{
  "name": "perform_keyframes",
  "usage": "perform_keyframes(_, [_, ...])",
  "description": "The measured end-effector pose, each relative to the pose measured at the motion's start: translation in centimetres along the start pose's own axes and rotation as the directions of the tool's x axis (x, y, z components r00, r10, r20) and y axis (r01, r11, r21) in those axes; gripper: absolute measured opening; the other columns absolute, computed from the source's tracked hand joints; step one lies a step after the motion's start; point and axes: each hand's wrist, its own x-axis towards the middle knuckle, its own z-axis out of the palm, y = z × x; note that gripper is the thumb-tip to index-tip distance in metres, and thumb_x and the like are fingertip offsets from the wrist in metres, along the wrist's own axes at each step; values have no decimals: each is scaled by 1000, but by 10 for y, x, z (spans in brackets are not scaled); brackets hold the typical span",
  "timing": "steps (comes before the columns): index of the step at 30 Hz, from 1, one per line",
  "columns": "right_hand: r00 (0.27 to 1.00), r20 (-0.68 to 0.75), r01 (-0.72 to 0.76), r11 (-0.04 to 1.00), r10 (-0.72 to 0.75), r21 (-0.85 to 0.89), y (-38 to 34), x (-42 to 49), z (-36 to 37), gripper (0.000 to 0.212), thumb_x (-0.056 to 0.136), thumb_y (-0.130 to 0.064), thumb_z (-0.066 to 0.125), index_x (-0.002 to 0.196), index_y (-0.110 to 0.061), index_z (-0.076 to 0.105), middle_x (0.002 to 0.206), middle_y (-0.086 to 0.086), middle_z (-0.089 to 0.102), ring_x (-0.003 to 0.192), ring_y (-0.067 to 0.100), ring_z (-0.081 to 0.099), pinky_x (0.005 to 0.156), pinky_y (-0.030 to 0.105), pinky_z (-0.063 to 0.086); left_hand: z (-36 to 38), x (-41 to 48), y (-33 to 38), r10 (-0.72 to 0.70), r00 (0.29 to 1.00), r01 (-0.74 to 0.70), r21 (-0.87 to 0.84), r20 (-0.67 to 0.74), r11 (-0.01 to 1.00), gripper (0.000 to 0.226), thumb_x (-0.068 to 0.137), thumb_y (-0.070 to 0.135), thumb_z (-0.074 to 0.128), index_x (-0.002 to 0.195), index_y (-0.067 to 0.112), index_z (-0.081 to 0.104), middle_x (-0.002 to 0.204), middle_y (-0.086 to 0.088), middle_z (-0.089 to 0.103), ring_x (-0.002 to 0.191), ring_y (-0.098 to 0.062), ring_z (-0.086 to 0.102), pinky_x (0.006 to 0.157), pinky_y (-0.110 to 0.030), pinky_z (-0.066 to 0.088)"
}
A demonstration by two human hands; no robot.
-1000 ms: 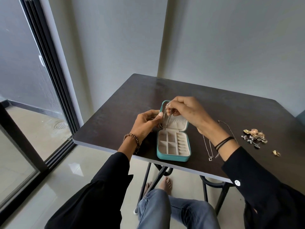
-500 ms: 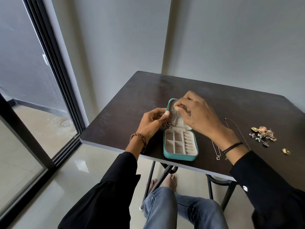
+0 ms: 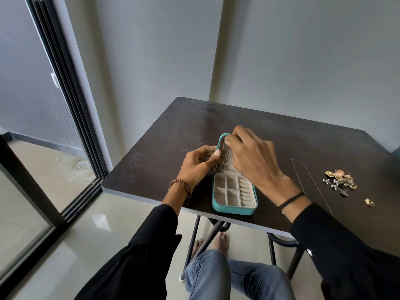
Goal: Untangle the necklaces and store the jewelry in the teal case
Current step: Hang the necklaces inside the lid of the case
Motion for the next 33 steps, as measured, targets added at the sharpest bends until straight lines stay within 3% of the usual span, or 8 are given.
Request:
perform_keyframes(4, [1000, 0, 29, 997, -29, -72, -8, 0, 2, 23, 73, 0, 67, 92, -11, 66, 94, 4, 60, 79, 21, 61, 45, 26, 24, 0, -1, -3, 0, 1000, 0, 1, -16, 1000, 27, 95, 27, 66, 114, 10, 70, 104, -13, 74, 88, -14, 70, 75, -23, 58])
perform_keyframes(12, [998, -57, -19, 989, 11, -144, -6, 0, 4, 20, 73, 5, 66, 82, -13, 65, 87, 2, 60, 72, 19, 58, 46, 25, 21, -1, -1, -2, 11, 999, -10, 19, -36, 1000, 26, 94, 28, 66, 114, 11, 71, 104, -10, 74, 87, -11, 69, 73, -21, 57])
perform_keyframes(19, [988, -99, -115, 993, 116, 8, -2, 0, 9, 13, 80, -9, 79, 87, -19, 72, 83, -3, 65, 67, 16, 64, 44, 23, 33, -1, -1, -4, 9, 999, -8, 30, -51, 1000, 29, 93, 31, 67, 116, 13, 70, 104, -8, 75, 90, -15, 71, 73, -24, 59])
perform_keyframes(24, [980, -155, -118, 993, 121, 31, -3, 4, 7, 8, 95, -25, 71, 92, -18, 68, 80, -4, 65, 64, 15, 64, 44, 23, 35, -2, -1, -5, 17, 998, -16, 24, -57, 1000, 29, 93, 30, 67, 115, 13, 71, 103, -8, 75, 86, -10, 70, 69, -18, 55])
perform_keyframes(29, [992, -87, -88, 996, 89, 16, -2, 6, 9, 7, 88, -18, 77, 87, -17, 70, 77, -4, 62, 60, 16, 65, 46, 22, 25, -1, -1, -5, 18, 998, -18, 11, -58, 1000, 28, 92, 30, 68, 114, 13, 72, 101, -6, 76, 84, -7, 71, 68, -18, 54])
perform_keyframes(33, [999, -3, -55, 998, 55, -6, -5, 8, 12, 12, 81, -12, 79, 83, -16, 69, 77, -2, 58, 56, 19, 64, 43, 23, 26, -2, -2, -5, 22, 998, -21, 11, -57, 1000, 27, 93, 29, 68, 114, 12, 71, 100, -6, 76, 85, -9, 72, 69, -20, 56])
